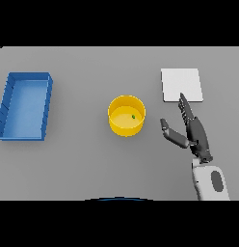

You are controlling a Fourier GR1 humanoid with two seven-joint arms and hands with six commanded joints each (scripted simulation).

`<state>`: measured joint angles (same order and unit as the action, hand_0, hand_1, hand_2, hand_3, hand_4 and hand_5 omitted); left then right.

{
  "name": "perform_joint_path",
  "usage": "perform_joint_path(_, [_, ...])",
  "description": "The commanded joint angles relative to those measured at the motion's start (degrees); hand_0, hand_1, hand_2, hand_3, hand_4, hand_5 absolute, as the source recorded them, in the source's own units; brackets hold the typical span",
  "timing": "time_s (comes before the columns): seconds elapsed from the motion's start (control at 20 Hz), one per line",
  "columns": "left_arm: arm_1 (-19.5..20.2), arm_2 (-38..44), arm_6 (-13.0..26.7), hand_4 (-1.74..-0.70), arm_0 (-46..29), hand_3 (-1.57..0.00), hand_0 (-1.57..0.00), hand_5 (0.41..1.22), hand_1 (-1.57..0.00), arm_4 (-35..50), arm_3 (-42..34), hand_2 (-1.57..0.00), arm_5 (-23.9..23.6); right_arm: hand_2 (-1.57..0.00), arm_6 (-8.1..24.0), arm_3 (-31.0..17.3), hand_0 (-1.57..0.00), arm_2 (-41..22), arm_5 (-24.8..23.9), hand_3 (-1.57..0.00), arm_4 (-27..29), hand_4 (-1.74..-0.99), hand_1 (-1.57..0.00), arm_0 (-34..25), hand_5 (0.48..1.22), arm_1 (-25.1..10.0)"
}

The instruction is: Pick up the red beaker and tilt it to pour out 1 green nut into yellow bowl. Pick up the yellow bowl and place it on the metallic measuring scale.

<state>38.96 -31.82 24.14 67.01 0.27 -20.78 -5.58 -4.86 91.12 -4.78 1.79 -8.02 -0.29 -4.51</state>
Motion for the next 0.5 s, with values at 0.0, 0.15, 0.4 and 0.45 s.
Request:
perform_joint_path(0.0, [0.6,0.5,0.7,-1.74,-2.5,-1.47,-1.57,1.221,-1.57,1.6,-1.8,-1.57,-1.4,0.00,-0.9,0.6,0.00,-0.1,0.1,0.00,-0.2,-1.306,0.00,0.9,0.688,-0.4])
perform_joint_path(0.15, [2.3,-0.1,3.9,-1.74,-8.4,-1.52,-1.57,1.221,-1.57,4.4,-7.5,-1.57,-4.7,0.00,-0.7,0.2,0.00,-0.2,0.4,0.00,-0.2,-1.304,0.00,0.5,0.707,-0.4])
perform_joint_path(0.4, [6.8,-1.9,8.4,-1.74,-17.6,-1.36,-1.57,1.221,-1.57,8.0,-22.7,-1.57,-10.8,0.00,-0.7,0.7,0.00,-0.6,0.0,0.00,-1.3,-1.323,0.00,1.2,0.724,-0.9])
perform_joint_path(0.45, [7.8,-2.2,9.5,-1.74,-19.1,-1.34,-1.57,1.221,-1.57,8.5,-25.3,-1.57,-11.9,0.00,-0.2,1.0,0.00,-0.8,-0.3,0.00,-1.6,-1.327,0.00,0.9,0.724,-0.8])
